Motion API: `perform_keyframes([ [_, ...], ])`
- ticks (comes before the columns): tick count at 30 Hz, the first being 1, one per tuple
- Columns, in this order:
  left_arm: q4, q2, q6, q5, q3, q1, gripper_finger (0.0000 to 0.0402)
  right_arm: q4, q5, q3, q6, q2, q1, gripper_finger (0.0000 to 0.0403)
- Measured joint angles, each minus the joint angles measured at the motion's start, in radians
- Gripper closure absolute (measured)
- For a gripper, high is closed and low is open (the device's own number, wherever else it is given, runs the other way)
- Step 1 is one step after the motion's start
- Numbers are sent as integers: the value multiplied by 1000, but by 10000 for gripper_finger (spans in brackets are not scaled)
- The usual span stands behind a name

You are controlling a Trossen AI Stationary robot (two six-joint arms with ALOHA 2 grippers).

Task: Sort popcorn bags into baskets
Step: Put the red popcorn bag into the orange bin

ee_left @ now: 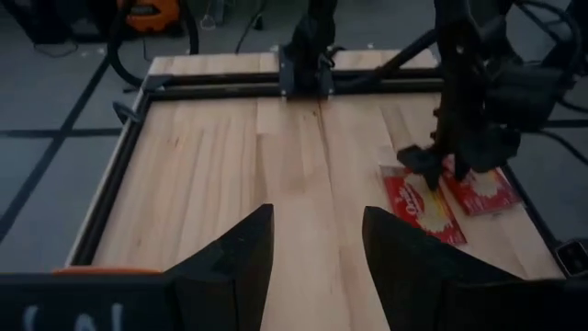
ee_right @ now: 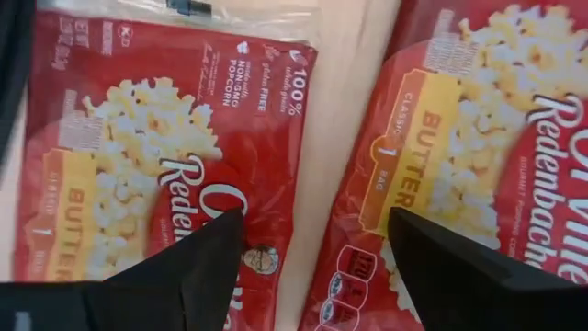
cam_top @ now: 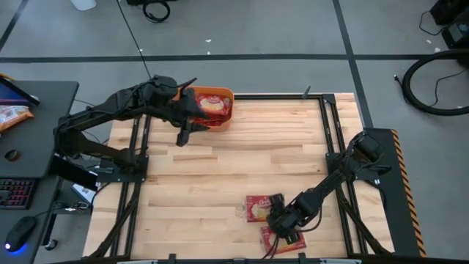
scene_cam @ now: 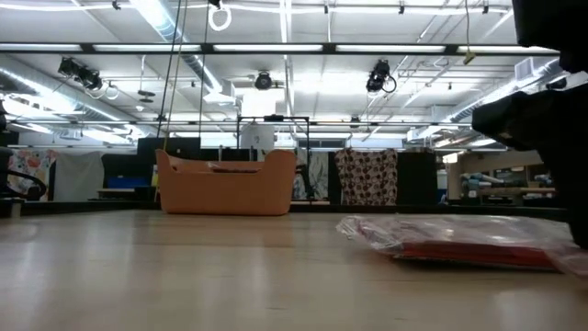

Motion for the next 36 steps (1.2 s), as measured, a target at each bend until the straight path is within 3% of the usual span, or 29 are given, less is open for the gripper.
perform_keyframes([
  [4, 0, -8, -2, -9, 0, 0, 230, 29, 70, -57, -44, -17, -18, 136],
  [10, -9, -8, -21, -10, 0, 0, 230, 86, 116, -166, -164, -78, -133, 164],
  [20, -97, -8, -48, -10, 0, 0, 230, 242, 189, -179, -437, -77, -498, 179],
  [26, -161, 7, -99, -11, 0, -14, 230, 151, 141, -62, -522, -114, -667, 186],
  [32, -158, 56, -100, -84, -76, -57, 230, 13, 155, 31, -635, -228, -694, 186],
  [36, -29, 89, -113, -132, -193, -91, 230, -62, 186, 37, -640, -355, -692, 188],
])
